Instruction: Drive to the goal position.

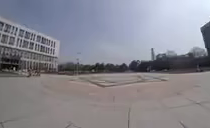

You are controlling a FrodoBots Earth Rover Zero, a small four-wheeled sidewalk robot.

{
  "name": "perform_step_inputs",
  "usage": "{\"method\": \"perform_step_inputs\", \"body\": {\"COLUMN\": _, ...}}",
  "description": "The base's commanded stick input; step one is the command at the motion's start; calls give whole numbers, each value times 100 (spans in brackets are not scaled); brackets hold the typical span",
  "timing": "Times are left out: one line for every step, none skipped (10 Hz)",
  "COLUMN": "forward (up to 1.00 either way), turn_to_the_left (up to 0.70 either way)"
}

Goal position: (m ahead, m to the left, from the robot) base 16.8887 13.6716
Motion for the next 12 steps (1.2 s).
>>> {"method": "perform_step_inputs", "body": {"forward": 100, "turn_to_the_left": 0}}
{"method": "perform_step_inputs", "body": {"forward": 100, "turn_to_the_left": 0}}
{"method": "perform_step_inputs", "body": {"forward": 100, "turn_to_the_left": 0}}
{"method": "perform_step_inputs", "body": {"forward": 100, "turn_to_the_left": 0}}
{"method": "perform_step_inputs", "body": {"forward": 100, "turn_to_the_left": 0}}
{"method": "perform_step_inputs", "body": {"forward": 100, "turn_to_the_left": 0}}
{"method": "perform_step_inputs", "body": {"forward": 100, "turn_to_the_left": 0}}
{"method": "perform_step_inputs", "body": {"forward": 100, "turn_to_the_left": 0}}
{"method": "perform_step_inputs", "body": {"forward": 100, "turn_to_the_left": 0}}
{"method": "perform_step_inputs", "body": {"forward": 100, "turn_to_the_left": 0}}
{"method": "perform_step_inputs", "body": {"forward": 100, "turn_to_the_left": 0}}
{"method": "perform_step_inputs", "body": {"forward": 100, "turn_to_the_left": 0}}
